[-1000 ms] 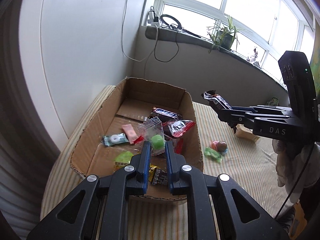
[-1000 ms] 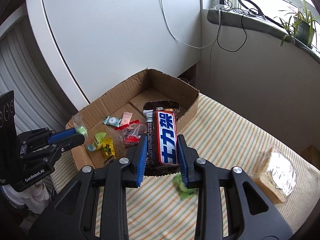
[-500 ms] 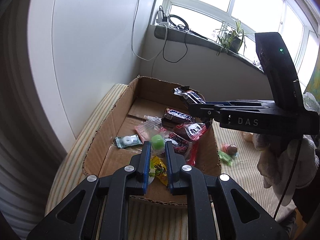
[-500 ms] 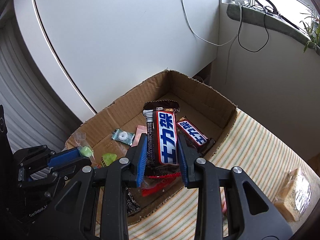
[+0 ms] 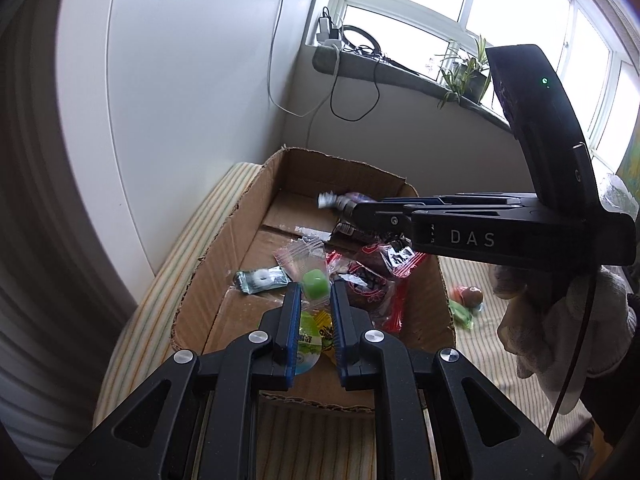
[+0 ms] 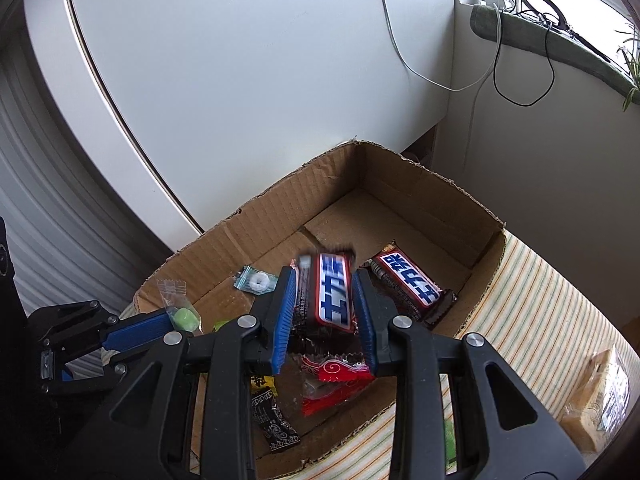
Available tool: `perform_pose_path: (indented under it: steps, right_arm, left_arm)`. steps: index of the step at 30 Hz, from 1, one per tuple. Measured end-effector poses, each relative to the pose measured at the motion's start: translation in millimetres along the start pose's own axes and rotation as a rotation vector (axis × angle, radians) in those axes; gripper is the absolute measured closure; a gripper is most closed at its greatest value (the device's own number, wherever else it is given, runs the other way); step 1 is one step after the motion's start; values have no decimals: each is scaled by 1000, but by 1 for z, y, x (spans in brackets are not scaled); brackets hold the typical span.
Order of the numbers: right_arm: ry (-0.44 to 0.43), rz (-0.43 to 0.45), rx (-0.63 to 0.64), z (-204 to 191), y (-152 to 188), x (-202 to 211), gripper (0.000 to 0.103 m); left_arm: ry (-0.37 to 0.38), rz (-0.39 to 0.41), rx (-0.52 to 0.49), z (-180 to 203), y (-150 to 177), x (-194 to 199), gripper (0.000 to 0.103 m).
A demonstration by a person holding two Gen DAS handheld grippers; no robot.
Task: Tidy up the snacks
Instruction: 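Open both tools to release the packet and chocolate bar into the box, then move both tools toward the green candy and pink-wrapped round candy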
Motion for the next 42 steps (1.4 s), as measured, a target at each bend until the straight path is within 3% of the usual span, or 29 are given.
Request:
perform_pose_path:
  steps: [2, 3, 4, 12, 21, 34, 42]
  right_arm:
    - [3, 8, 1, 0, 0, 4, 53]
    - [7, 19, 1, 0, 0, 6, 41]
    - [12, 32, 1, 1, 1, 10, 37]
    - [14, 66, -18, 17, 13, 38, 36]
    - [47, 104, -88, 64, 49, 86, 36]
    - [62, 104, -176, 122, 106, 122, 36]
    - [23, 53, -134, 126, 127, 108, 38]
  left_arm:
    - [-6, -4, 1, 1, 0, 0, 85]
    - [-10, -4, 5, 1, 0, 0, 75]
    - [-11, 2, 8, 1, 0, 0, 72]
    - [-10, 10, 16, 4, -2, 3, 69]
    - [17, 28, 3, 21, -4, 10, 69]
    - [91, 11, -99, 88, 2, 9, 69]
    - [153, -31, -163, 133, 19, -1, 69]
Point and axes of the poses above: each gripper's, at about its wrist camera, not at the fingertips, and x roughly against the way its jaws point, z to its right, y to its underside, the point moved 3 cm from there along -x, roughly the way its jaws point, and after that the axes turned 9 degrees about -z, right-handed, at the moved point
